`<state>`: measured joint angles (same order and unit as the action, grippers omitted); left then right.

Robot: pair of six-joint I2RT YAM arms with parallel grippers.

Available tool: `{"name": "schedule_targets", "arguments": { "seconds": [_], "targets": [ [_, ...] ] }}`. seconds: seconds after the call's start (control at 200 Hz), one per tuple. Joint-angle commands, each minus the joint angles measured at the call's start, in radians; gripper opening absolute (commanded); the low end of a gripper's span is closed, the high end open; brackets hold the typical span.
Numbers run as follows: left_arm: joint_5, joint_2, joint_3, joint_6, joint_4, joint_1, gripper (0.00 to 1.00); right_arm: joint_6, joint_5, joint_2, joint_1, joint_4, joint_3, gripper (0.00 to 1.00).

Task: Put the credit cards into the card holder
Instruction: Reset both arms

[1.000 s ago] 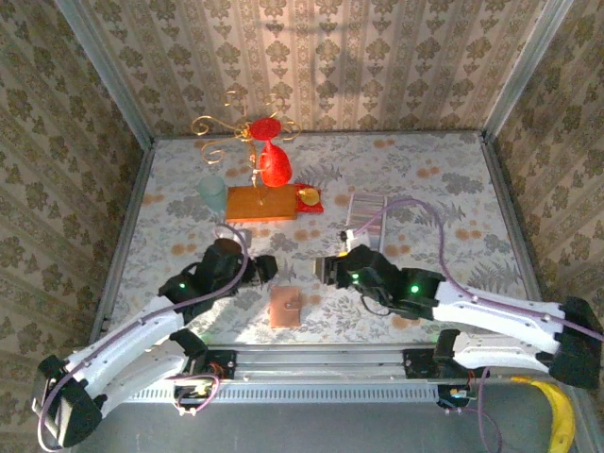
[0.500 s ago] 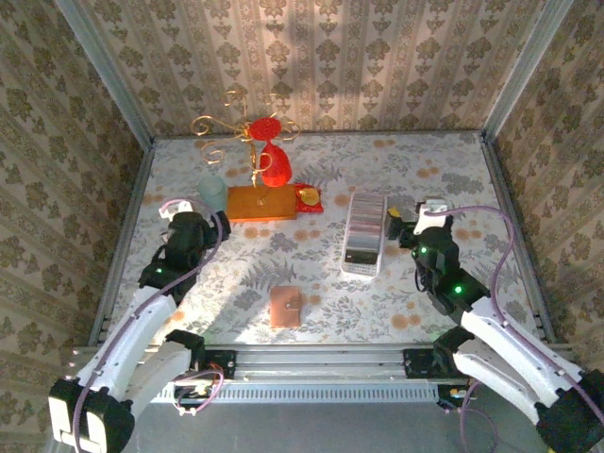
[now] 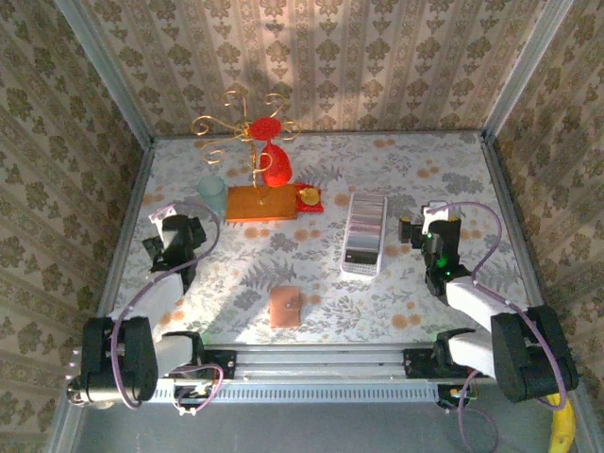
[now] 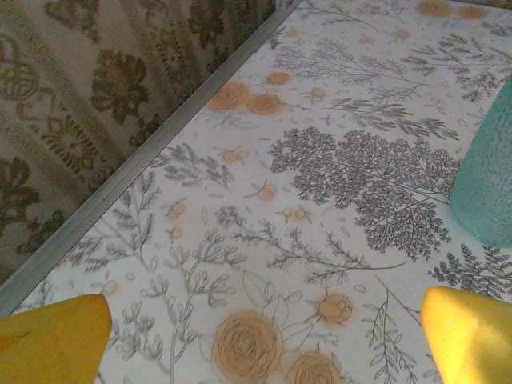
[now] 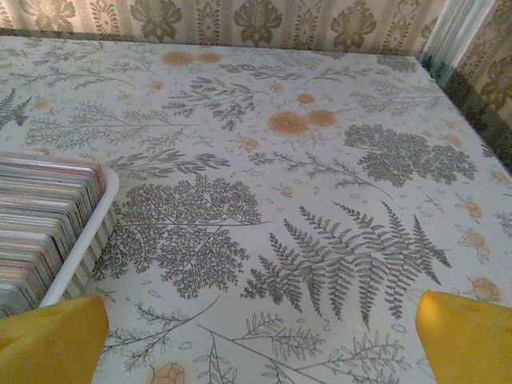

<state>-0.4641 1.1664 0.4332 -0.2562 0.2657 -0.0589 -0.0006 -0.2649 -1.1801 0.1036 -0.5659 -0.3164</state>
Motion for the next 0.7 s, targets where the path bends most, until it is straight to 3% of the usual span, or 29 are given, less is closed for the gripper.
{"name": "schedule_targets", "arguments": {
  "seconds": [0.0, 0.115, 0.165, 0.24, 0.335, 0.395, 0.455, 0.525, 0.695],
  "targets": [
    [0.046, 0.063, 0.011, 0.121, 0.167, 0.013, 1.0, -0.017, 0.091, -0.046, -0.04, -0.144, 0.011, 1.0],
    [0.126, 0.171, -0.026, 0.201, 0.357, 0.016, 1.0, -0.012, 0.169, -0.09, -0.08, -0.2, 0.002, 1.0],
    [0.155, 0.186, -0.004, 0.205, 0.33, 0.016, 1.0, -0.002, 0.196, -0.104, -0.089, -0.178, -0.019, 1.0],
    [0.198, 0.223, -0.02, 0.235, 0.441, 0.017, 1.0, 0.007, 0.255, -0.131, -0.099, -0.188, -0.035, 1.0],
    [0.256, 0.319, -0.068, 0.247, 0.646, 0.044, 1.0, 0.011, 0.309, -0.23, -0.104, -0.366, 0.004, 1.0],
    [0.349, 0.347, -0.073, 0.271, 0.659, 0.039, 1.0, 0.007, 0.317, -0.309, -0.103, -0.449, 0.015, 1.0],
    [0.356, 0.404, -0.098, 0.301, 0.791, 0.033, 1.0, 0.002, 0.334, -0.354, -0.104, -0.478, 0.003, 1.0],
    [0.36, 0.38, -0.098, 0.267, 0.738, 0.046, 1.0, 0.006, 0.325, -0.339, -0.104, -0.327, -0.059, 1.0],
    [0.311, 0.389, -0.061, 0.28, 0.69, 0.032, 1.0, 0.042, 0.259, -0.349, -0.11, -0.271, -0.098, 1.0]
  ]
}}
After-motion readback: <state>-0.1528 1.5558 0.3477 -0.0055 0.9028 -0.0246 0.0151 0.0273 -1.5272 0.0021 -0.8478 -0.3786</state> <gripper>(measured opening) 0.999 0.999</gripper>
